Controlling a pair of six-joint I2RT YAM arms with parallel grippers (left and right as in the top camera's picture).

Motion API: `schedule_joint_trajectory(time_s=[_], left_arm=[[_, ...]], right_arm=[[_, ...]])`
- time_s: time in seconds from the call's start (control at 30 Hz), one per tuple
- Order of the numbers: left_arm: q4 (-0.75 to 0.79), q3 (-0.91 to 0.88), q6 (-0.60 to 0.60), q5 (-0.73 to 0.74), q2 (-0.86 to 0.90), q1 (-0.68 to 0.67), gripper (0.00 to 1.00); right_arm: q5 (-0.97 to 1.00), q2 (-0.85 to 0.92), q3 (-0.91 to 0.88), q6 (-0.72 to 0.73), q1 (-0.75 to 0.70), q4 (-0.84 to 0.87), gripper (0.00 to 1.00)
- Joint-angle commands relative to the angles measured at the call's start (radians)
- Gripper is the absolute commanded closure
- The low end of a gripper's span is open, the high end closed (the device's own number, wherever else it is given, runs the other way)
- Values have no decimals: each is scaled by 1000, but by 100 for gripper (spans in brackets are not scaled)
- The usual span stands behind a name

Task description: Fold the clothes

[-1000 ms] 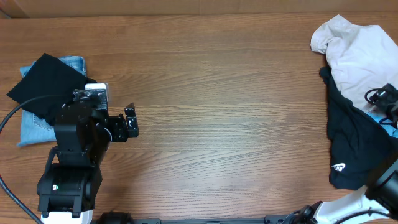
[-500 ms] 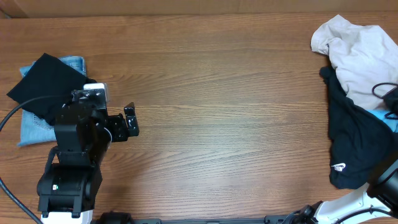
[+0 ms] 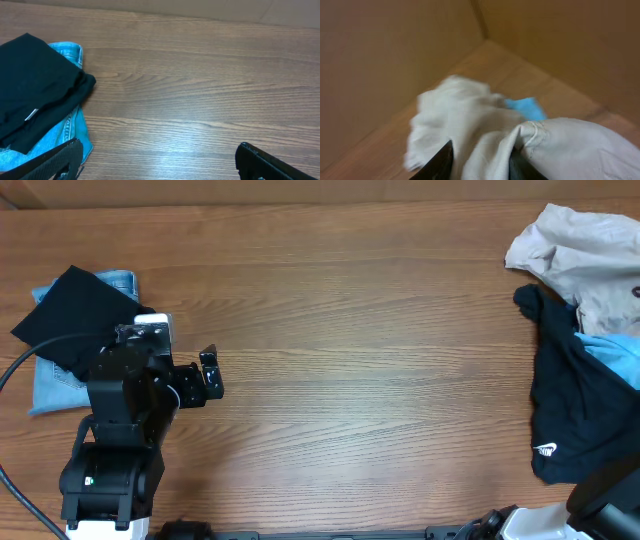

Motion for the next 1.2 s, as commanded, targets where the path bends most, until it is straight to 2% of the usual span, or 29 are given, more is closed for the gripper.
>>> schedule_joint_trajectory(time_s=[0.0, 0.1, 0.27, 0.33, 0.4, 0.53, 0.63, 0.67, 0.83, 1.0, 1.17], left_arm=[[1, 28, -14, 9, -1, -2, 0], [1, 28, -14, 8, -1, -2, 0], [0, 28, -14, 8, -1, -2, 0], [0, 28, -14, 8, -1, -2, 0], [0, 28, -14, 8, -1, -2, 0], [-2, 28, -14, 8, -1, -2, 0], [-8, 28, -12, 8, -1, -2, 0], [-8, 28, -10, 8, -1, -2, 0], [-7, 28, -10, 8, -1, -2, 0], [-7, 28, -10, 8, -1, -2, 0], [-7, 28, -10, 8, -1, -2, 0]], right_arm=[[-194, -87, 34, -10, 86, 10, 69], [-258, -143, 34, -17, 218, 7, 66], [-283, -190, 39, -104, 444, 6, 64], [-284, -191, 39, -152, 536, -11, 60], [-175, -188, 39, -195, 609, -45, 57], [248, -174, 37, -124, 649, -109, 36], [383, -169, 37, -90, 580, -181, 34], [385, -169, 37, -79, 550, -201, 30], [361, -155, 37, 31, 303, -318, 25], [313, -82, 14, 32, 66, -383, 22], [303, 37, -3, 32, -92, -396, 21]])
